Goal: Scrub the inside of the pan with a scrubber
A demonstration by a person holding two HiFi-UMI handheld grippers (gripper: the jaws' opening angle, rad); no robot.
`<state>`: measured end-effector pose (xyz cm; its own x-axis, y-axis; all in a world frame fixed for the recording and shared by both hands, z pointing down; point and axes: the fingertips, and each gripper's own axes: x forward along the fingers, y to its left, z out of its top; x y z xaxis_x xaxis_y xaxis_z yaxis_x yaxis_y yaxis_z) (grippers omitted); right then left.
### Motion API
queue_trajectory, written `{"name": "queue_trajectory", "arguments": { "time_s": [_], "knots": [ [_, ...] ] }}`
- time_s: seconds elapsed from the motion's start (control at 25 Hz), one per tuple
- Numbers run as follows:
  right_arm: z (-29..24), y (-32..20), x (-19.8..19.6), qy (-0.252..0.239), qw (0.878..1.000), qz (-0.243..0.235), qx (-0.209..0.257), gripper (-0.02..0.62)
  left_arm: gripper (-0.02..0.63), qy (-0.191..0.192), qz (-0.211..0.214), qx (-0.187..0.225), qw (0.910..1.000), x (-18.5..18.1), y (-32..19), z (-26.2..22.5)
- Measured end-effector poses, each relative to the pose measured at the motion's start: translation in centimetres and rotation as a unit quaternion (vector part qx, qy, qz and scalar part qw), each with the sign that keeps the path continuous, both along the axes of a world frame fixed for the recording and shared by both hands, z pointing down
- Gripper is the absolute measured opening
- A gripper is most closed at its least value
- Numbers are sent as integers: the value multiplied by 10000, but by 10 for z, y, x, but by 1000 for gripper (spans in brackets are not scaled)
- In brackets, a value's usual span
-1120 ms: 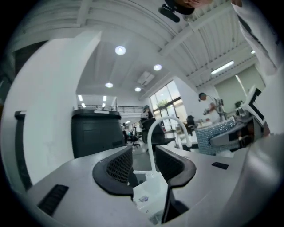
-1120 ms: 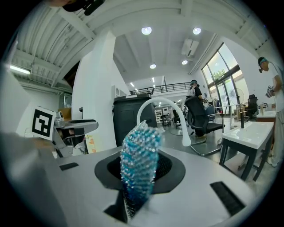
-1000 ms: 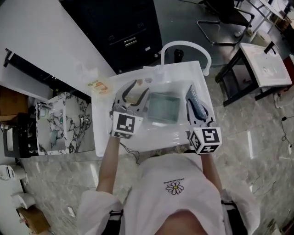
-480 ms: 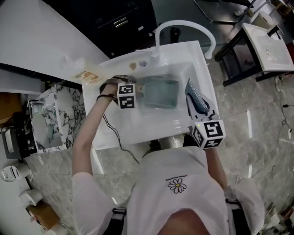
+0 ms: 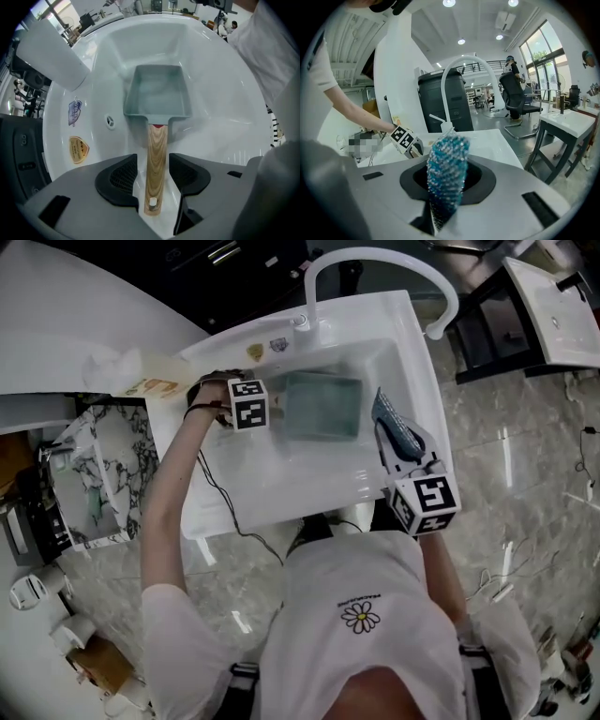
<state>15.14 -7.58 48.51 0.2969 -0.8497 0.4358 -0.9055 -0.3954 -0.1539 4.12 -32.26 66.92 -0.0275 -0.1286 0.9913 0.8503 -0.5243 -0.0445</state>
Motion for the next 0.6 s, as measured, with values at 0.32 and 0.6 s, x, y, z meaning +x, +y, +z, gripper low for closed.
{"name": "queue_trajectory", "arguments": {
  "time_s": [0.32, 0.6],
  "knots": [
    [8, -9, -2, -115, 9999, -6, -69, 58, 201, -66, -112, -138, 9998, -4, 5, 26],
    [15, -10, -6, -187, 9996, -74, -173, 58, 166, -21, -173, -91, 9998, -2, 6, 34]
  ]
}}
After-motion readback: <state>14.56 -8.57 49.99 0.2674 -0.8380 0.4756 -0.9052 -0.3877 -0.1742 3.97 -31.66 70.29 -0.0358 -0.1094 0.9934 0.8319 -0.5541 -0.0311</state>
